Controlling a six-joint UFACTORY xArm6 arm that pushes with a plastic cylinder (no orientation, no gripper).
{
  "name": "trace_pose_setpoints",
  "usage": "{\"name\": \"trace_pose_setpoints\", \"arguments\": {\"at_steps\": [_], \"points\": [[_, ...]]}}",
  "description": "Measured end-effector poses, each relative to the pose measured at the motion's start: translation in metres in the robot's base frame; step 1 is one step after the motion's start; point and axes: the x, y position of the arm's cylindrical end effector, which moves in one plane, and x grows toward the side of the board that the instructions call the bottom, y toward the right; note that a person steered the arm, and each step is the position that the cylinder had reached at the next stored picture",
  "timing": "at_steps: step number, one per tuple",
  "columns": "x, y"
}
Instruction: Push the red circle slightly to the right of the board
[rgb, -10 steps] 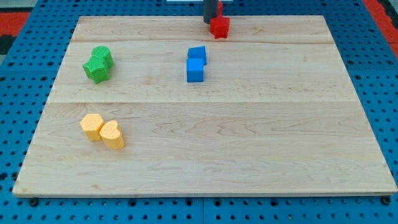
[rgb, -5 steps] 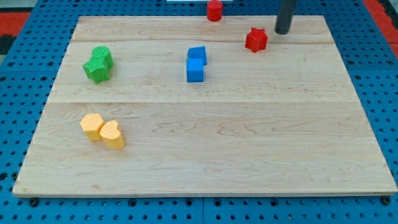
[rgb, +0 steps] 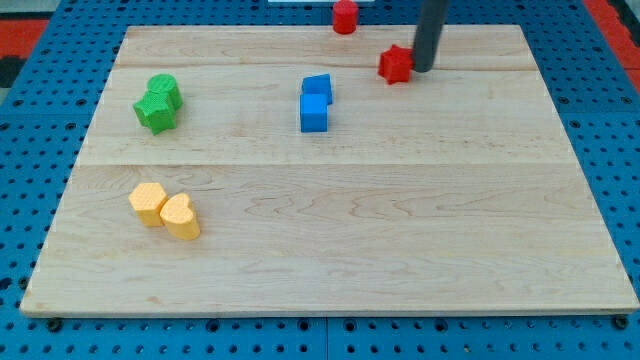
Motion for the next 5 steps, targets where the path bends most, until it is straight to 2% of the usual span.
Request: {"name": "trace_pose_setpoints", "arguments": {"at_steps": [3, 4, 5], "points": [[0.005, 0.018], [0.018, 0.023], [0.002, -0.019]]}}
